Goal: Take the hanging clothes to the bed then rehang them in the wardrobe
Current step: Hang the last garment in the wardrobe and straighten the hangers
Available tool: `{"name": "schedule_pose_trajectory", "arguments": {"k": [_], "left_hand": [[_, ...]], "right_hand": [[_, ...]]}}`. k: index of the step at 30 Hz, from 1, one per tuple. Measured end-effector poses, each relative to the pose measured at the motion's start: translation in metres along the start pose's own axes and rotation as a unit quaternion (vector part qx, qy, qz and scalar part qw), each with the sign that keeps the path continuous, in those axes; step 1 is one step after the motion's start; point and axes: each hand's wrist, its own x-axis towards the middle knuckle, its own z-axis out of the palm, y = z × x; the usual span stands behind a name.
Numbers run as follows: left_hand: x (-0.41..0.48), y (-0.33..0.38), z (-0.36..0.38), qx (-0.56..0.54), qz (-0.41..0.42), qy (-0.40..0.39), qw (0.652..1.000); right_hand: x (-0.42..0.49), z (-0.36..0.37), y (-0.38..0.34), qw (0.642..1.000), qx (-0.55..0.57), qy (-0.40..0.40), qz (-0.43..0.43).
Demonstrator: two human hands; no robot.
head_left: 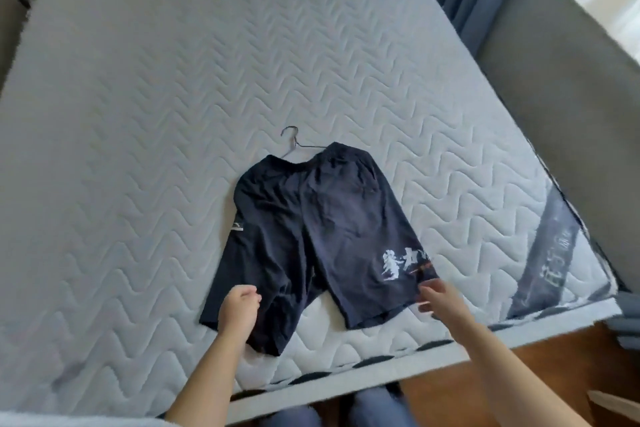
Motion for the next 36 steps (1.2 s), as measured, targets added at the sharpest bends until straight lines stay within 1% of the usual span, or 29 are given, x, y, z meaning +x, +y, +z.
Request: {"name": "schedule_pose_trajectory", "arguments": {"k": [3,6,10,13,16,18,20,22,24,26,28,29,32,34,36], "left_hand": [[0.033,0.03,0.004,0.029,0.014,0.051,0.998],[0.082,0.061,0.01,0.046,0.029,0.09,0.994],[0.173,0.089,0.021,0.11,0.094,0.124,0.982],[0.238,0.109,0.028,0.173,0.124,0.142,0.967],[0.29,0.131,0.038,0.244,0.151,0.162,0.944],[0.318,0.144,0.046,0.26,0.149,0.166,0.939],[0.342,0.15,0.054,0.247,0.128,0.142,0.95],[0.361,0.15,0.063,0.218,0.119,0.108,0.963],[0.372,0.147,0.07,0.221,0.123,0.109,0.961],[0.376,0.144,0.07,0.217,0.117,0.116,0.962],[0.378,0.142,0.067,0.21,0.116,0.104,0.965],[0.377,0.141,0.065,0.214,0.114,0.093,0.966],[0.365,0.143,0.058,0.214,0.114,0.079,0.967],[0.349,0.146,0.05,0.205,0.134,0.091,0.965],[0.331,0.15,0.043,0.22,0.162,0.086,0.958]], "right_hand": [[0.052,0.005,-0.049,0.999,-0.03,-0.016,-0.026],[0.109,0.03,-0.085,0.994,-0.08,-0.029,-0.062],[0.18,0.061,-0.134,0.984,-0.129,-0.021,-0.121],[0.233,0.078,-0.17,0.974,-0.149,0.001,-0.171],[0.281,0.088,-0.201,0.957,-0.183,0.044,-0.219],[0.306,0.091,-0.22,0.943,-0.22,0.057,-0.244],[0.327,0.093,-0.232,0.934,-0.255,0.052,-0.246],[0.346,0.098,-0.239,0.937,-0.262,0.029,-0.231],[0.359,0.105,-0.242,0.94,-0.263,0.012,-0.219],[0.363,0.111,-0.24,0.927,-0.302,0.028,-0.221],[0.362,0.115,-0.236,0.916,-0.335,0.038,-0.219],[0.36,0.115,-0.233,0.916,-0.34,0.032,-0.21],[0.345,0.114,-0.219,0.934,-0.307,0.011,-0.182],[0.328,0.109,-0.212,0.946,-0.279,0.002,-0.163],[0.308,0.099,-0.209,0.952,-0.262,0.003,-0.156]]}}
